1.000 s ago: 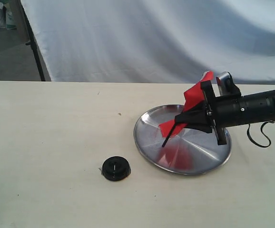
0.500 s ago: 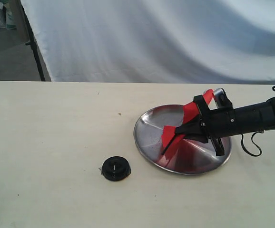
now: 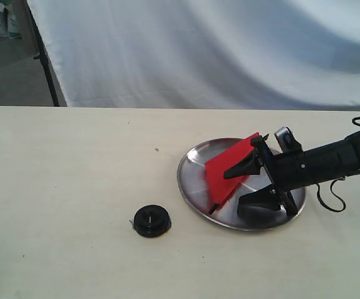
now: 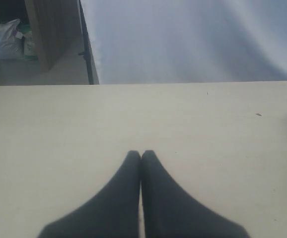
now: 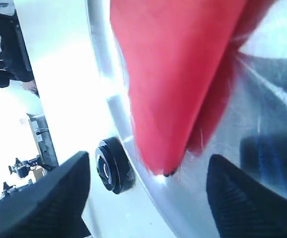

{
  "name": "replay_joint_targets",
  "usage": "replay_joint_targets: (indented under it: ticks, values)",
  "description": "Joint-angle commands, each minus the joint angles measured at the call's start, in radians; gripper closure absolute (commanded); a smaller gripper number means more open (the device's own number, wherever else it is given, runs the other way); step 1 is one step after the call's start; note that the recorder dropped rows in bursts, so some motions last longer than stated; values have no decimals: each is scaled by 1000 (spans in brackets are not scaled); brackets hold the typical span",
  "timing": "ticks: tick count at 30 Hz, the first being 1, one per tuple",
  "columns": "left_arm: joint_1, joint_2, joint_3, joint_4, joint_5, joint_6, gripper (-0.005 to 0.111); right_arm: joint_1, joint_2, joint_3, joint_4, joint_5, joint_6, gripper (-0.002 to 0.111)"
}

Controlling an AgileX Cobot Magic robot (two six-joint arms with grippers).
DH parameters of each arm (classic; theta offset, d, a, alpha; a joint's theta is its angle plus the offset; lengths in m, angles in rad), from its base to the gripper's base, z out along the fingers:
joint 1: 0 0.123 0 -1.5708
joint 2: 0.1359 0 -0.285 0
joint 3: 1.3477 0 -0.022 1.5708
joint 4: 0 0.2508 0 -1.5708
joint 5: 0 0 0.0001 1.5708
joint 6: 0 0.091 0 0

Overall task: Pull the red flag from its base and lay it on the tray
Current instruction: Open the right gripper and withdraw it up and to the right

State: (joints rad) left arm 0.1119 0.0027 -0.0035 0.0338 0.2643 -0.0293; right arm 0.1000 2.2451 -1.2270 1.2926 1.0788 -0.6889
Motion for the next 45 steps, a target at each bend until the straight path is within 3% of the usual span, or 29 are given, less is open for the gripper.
replay_joint_targets:
  ticks: [1, 4, 7, 12, 15, 19, 25, 27, 36, 45]
  values:
    - [-6, -3, 3, -6, -5, -1, 107, -2, -43, -5, -70, -9, 31, 44]
    - [-6, -3, 3, -6, -5, -1, 107, -4, -84, -5, -102, -26, 43, 46]
    - [-6, -3, 3, -6, -5, -1, 107, -4, -128, -5, -121, -31, 46, 61]
    - [-6, -3, 3, -6, -5, -1, 107, -4, -208, -5, -151, -41, 19, 108]
    - [-6, -3, 3, -6, -5, -1, 107, -4, -266, -5, -232, -90, 22, 109]
    - [-6, -3, 3, -6, -5, -1, 107, 22, -359, -5, -523, -208, 148, 109]
    - [-6, -3, 3, -6, -5, -1, 107, 108, -510, 24, -1253, -325, 646, 109]
    - [-6, -3, 3, -6, -5, -1, 107, 125, -564, 62, -1396, -374, 795, 109]
    - [-6, -3, 3, -6, -5, -1, 107, 132, -935, 411, -1368, -946, 823, 109]
    - [-6, -3, 3, -6, -5, -1, 107, 132, -1339, 734, -1365, -1102, 877, 109]
